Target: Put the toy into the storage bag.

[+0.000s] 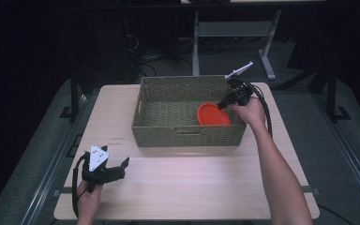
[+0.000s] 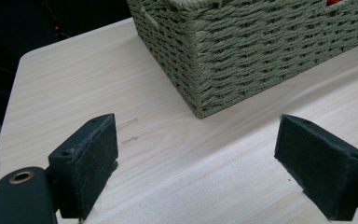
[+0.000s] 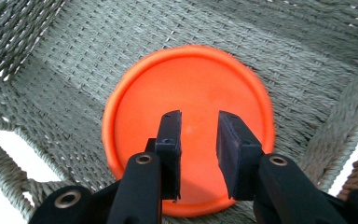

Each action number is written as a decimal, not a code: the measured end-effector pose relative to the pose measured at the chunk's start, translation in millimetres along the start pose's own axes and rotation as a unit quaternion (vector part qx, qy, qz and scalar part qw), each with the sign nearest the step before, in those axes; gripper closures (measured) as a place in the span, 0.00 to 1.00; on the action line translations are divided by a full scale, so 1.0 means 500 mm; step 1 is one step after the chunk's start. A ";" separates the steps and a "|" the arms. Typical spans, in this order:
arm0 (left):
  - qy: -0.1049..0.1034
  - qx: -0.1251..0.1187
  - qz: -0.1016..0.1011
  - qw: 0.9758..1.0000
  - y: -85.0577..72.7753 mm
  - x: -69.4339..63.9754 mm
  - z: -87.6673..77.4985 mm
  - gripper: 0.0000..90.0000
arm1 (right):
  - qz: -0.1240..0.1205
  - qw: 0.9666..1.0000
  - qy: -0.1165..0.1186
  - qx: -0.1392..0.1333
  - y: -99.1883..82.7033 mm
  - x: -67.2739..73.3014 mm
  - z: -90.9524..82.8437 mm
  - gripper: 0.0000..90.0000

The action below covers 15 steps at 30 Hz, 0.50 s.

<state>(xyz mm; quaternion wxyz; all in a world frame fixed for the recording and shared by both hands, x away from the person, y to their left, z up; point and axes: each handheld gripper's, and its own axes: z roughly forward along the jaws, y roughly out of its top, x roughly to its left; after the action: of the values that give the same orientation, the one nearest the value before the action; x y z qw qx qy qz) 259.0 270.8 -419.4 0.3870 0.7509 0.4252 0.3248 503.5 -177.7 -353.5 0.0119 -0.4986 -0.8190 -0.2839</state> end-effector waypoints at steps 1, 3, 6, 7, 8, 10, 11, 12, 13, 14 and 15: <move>0.000 0.000 0.000 1.000 0.000 0.000 0.000 0.14 | -0.002 1.000 0.000 -0.001 -0.001 0.000 0.000 0.77; 0.000 0.002 0.000 1.000 0.000 0.000 0.001 0.14 | -0.004 1.000 0.005 -0.004 -0.004 0.001 -0.001 0.76; 0.000 -0.002 0.001 1.000 0.000 -0.001 0.001 0.14 | -0.005 1.000 0.006 -0.006 -0.008 0.001 0.000 0.75; -0.001 -0.003 0.001 1.000 0.000 -0.001 0.001 0.14 | -0.003 1.000 0.009 -0.005 -0.009 0.000 0.000 0.75; -0.001 -0.002 0.001 1.000 -0.001 -0.001 0.001 0.14 | -0.003 1.000 0.011 -0.004 -0.010 0.000 0.000 0.74; -0.001 -0.001 0.000 1.000 -0.001 -0.001 0.001 0.14 | -0.005 1.000 0.014 -0.006 -0.012 0.001 -0.003 0.73; 0.000 0.000 0.000 1.000 0.000 -0.001 0.000 0.14 | -0.005 1.000 0.016 -0.008 -0.013 0.002 -0.007 0.72; 0.000 -0.003 -0.003 1.000 0.000 -0.002 -0.001 0.14 | -0.007 1.000 0.018 -0.012 -0.014 0.003 -0.009 0.71; 0.000 -0.002 -0.002 1.000 0.000 -0.002 -0.001 0.14 | -0.009 1.000 0.019 -0.014 -0.016 0.007 -0.016 0.70; 0.000 -0.003 0.000 1.000 0.000 -0.003 0.000 0.14 | -0.012 1.000 0.021 -0.017 -0.017 0.009 -0.019 0.70; 0.000 -0.001 0.000 1.000 0.000 -0.003 0.001 0.14 | -0.013 0.999 0.025 -0.019 -0.018 0.011 -0.024 0.68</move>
<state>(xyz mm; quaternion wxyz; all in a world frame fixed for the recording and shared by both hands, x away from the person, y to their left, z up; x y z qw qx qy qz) 258.6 269.2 -420.0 0.3878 0.7508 0.4244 0.3252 490.3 -182.1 -345.7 0.0188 -0.4805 -0.8194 -0.3121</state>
